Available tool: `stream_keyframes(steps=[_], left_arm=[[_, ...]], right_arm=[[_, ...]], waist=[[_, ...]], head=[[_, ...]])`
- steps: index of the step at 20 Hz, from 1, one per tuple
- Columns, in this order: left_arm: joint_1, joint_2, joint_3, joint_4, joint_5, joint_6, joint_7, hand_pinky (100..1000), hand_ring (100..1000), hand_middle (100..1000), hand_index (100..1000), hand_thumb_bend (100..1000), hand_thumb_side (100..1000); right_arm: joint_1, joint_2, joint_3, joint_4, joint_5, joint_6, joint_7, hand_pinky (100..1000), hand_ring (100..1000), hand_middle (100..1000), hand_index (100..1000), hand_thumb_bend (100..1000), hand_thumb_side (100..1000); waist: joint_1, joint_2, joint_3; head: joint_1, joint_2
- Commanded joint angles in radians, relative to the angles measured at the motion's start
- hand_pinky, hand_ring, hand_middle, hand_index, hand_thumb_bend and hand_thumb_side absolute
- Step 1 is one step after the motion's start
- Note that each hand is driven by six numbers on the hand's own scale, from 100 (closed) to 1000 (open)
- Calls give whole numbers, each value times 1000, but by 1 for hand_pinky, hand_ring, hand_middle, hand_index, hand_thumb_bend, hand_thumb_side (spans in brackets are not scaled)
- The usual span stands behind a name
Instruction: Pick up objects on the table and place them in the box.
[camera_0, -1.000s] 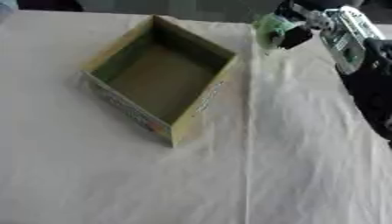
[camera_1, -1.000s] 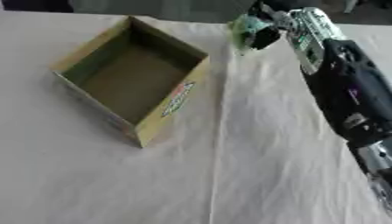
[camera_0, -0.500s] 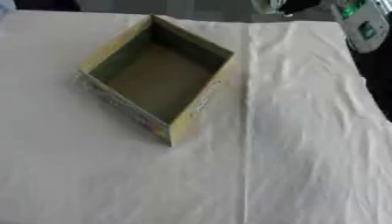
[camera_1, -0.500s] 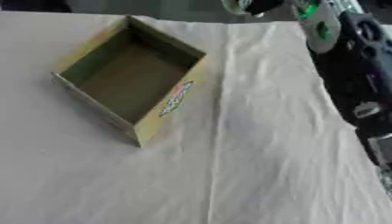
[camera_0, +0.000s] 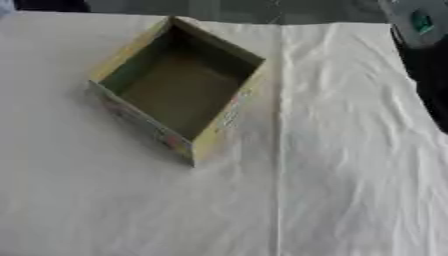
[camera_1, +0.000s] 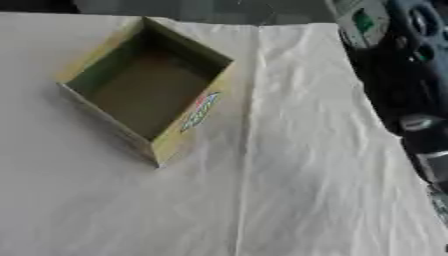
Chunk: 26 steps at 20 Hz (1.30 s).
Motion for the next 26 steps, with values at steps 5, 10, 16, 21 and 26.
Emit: stream_keyframes(steps=[5, 10, 16, 21, 26], left_arm=[[-7, 4, -2, -17, 1, -1, -5, 309, 548, 668, 791, 100, 719], [-9, 0, -3, -17, 2, -2, -7, 309, 549, 668, 791, 100, 719], [-11, -3, -5, -17, 4, -2, -9, 309, 549, 669, 791, 100, 720], [-13, -5, -6, -17, 5, -2, -10, 309, 550, 669, 791, 100, 721], [-14, -7, -7, -17, 6, -2, -11, 309, 550, 670, 791, 100, 724]], right_arm=[[-28, 62, 32, -37, 6, 20, 33, 811, 781, 482, 461, 100, 271], [-21, 104, 50, -19, 5, 22, 37, 810, 779, 479, 460, 100, 266], [-8, 140, 63, 34, 17, 28, 36, 806, 777, 478, 458, 100, 259], [0, 170, 74, 86, 22, 25, 32, 804, 775, 476, 457, 100, 252], [1, 189, 96, 109, 28, 9, 43, 802, 778, 478, 459, 100, 235]], waist=[[5, -22, 11], [5, -20, 16], [5, -18, 22], [4, -16, 25], [2, -15, 28]], head=[[-13, -9], [-17, -11], [-22, -12], [-24, -14], [-25, -16]])
